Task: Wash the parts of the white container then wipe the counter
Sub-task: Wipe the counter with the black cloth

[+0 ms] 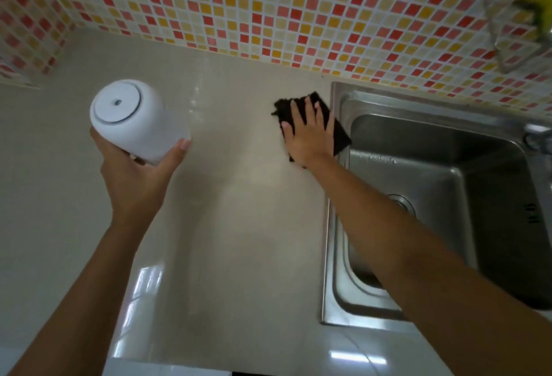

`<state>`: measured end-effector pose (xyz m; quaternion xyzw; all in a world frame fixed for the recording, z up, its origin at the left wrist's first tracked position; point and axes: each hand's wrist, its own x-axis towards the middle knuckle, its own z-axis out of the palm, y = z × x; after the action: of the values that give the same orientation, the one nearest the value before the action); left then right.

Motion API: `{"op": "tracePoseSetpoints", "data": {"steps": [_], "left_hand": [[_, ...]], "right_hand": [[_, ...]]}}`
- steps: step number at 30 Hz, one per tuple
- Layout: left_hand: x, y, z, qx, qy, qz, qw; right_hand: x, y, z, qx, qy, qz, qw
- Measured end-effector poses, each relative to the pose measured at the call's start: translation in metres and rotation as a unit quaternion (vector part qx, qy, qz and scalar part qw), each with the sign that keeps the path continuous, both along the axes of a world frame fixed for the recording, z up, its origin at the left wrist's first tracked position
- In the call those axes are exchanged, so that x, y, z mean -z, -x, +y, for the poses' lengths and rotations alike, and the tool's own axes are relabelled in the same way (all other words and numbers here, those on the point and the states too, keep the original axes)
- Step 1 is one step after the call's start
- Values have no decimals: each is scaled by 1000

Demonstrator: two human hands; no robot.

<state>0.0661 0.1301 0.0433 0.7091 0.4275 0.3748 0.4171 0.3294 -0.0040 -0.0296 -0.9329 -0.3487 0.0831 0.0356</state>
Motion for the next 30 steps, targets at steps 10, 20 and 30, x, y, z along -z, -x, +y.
{"op": "tracePoseSetpoints", "data": {"steps": [10,20,30], "left_hand": [[-1,66,18,-82,-2,-15,997],[-9,99,31,-115,0,26,993],[-10,94,31,-118,6,40,992]], "right_hand": [[5,179,37,-243,-76,18,967],[8,127,86,-234,-43,-5,971],[8,238,-12,-365,-68,7,929]]}}
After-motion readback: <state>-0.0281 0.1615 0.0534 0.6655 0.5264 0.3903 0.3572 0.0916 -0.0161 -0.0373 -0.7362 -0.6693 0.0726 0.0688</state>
